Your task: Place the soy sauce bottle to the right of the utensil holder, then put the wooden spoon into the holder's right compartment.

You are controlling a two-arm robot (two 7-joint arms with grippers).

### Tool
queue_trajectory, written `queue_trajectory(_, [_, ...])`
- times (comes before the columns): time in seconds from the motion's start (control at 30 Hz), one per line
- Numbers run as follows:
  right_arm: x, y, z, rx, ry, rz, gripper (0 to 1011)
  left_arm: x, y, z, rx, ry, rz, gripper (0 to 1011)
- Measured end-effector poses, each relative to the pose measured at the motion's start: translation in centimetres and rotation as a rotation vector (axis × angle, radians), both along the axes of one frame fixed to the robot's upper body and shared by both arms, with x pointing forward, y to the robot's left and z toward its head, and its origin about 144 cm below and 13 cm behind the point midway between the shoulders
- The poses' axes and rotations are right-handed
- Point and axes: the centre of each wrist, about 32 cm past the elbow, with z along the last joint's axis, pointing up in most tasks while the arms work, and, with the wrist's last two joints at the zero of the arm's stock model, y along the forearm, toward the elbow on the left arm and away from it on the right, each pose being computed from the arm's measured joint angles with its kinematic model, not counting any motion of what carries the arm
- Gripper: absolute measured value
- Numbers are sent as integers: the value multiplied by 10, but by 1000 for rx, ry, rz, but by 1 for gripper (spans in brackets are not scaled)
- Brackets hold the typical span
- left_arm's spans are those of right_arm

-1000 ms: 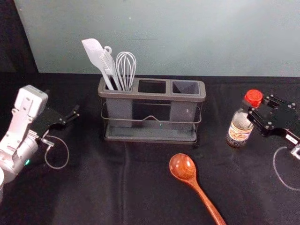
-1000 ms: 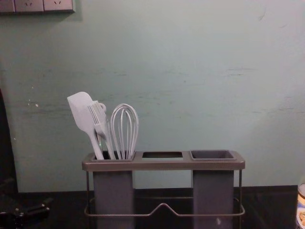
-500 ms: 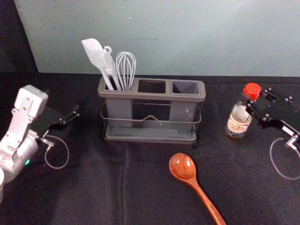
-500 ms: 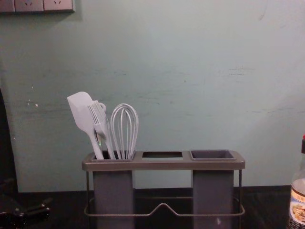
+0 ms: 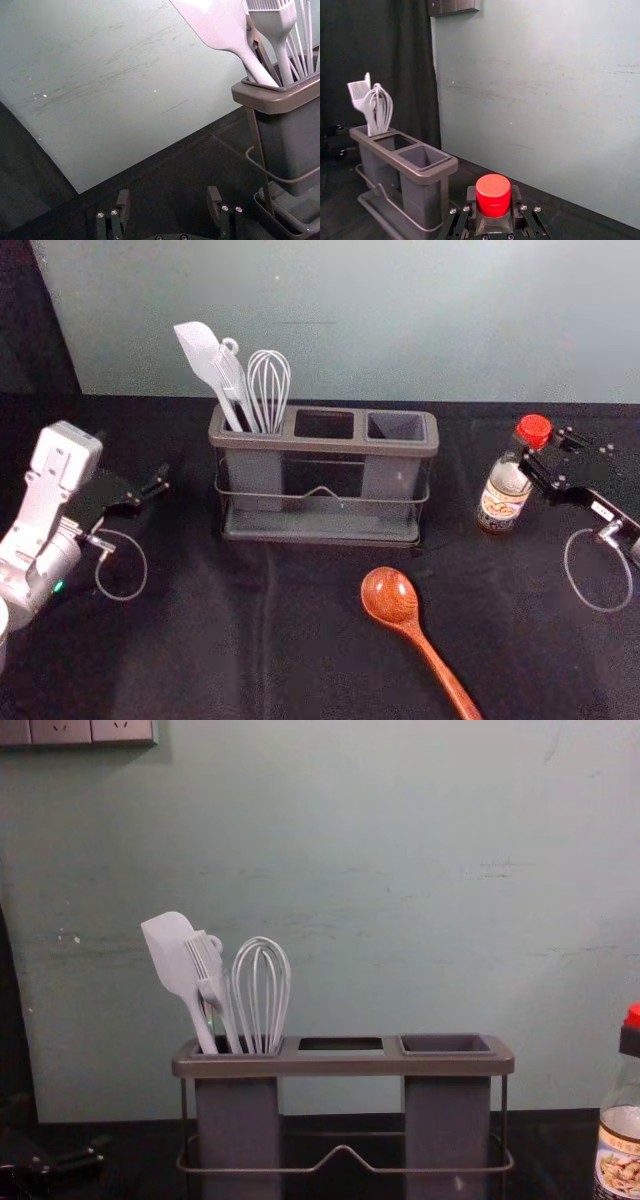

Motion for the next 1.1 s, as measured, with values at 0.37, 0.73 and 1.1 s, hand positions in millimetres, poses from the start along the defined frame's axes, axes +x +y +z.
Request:
queue_trajectory(0.37, [9, 3, -3, 20, 27, -7, 383, 0, 0, 0, 0, 0, 0, 1005])
queue_trajectory(0.73, [16, 8, -5, 39, 47, 2, 382, 0, 0, 0, 0, 0, 0, 1005])
queue_trajectory(1.1, [27, 16, -5, 42, 58, 22, 382, 0, 0, 0, 0, 0, 0, 1005])
